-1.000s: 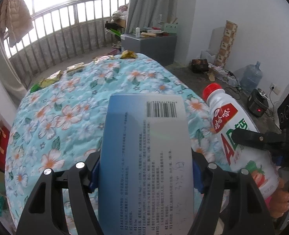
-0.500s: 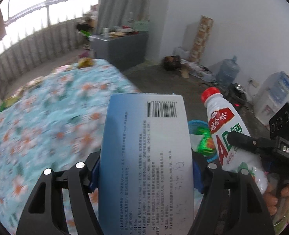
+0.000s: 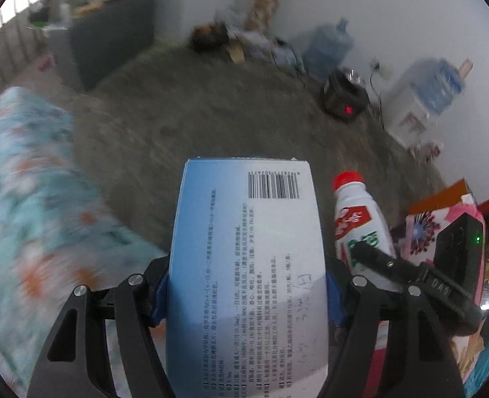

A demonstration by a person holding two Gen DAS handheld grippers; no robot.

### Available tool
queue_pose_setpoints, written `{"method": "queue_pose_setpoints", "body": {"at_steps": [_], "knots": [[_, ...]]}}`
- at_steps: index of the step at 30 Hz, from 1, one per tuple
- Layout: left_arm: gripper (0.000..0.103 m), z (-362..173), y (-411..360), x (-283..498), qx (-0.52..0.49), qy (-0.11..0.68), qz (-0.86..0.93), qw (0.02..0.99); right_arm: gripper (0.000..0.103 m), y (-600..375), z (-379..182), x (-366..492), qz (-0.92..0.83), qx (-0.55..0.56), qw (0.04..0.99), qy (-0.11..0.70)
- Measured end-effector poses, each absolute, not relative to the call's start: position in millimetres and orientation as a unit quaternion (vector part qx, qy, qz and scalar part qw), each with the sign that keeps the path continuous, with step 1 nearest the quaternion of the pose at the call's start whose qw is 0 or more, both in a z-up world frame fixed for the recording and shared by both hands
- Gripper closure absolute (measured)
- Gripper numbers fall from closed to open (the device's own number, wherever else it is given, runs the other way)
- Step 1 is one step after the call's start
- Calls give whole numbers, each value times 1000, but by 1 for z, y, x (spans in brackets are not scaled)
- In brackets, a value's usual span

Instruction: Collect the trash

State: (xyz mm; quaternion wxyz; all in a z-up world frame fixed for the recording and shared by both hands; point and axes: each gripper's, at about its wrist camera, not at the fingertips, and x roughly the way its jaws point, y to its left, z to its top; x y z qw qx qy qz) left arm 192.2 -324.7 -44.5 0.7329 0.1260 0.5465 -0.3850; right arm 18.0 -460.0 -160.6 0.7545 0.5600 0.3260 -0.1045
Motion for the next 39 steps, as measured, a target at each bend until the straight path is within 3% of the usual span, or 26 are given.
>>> {"method": "queue_pose_setpoints", "body": {"at_steps": [6, 9, 14, 21, 27, 33, 39], "knots": [[32, -74, -395, 217, 121, 556, -388, 726, 43, -491, -190, 51, -124, 571, 739, 335], [11, -88, -414, 235, 116, 556, -376, 732, 32, -513, -212, 77, -132, 562, 741, 342], [11, -108, -419, 236, 104, 580, -372, 718, 31, -525, -270, 90, -183, 561, 704, 396], [11, -93, -392, 230, 95, 571, -375, 724, 31, -503, -279, 51, -196, 578, 699, 372], [11, -47, -360, 214, 85, 532, -394, 745, 31, -499, -242, 61, -212, 534, 732, 366], [11, 16, -295, 189, 61, 472, -420, 773, 30, -458, -160, 79, -206, 413, 816, 349], [6, 71, -198, 162, 31, 401, -390, 828, 16, -387, -75, 84, -173, 296, 889, 303]]}}
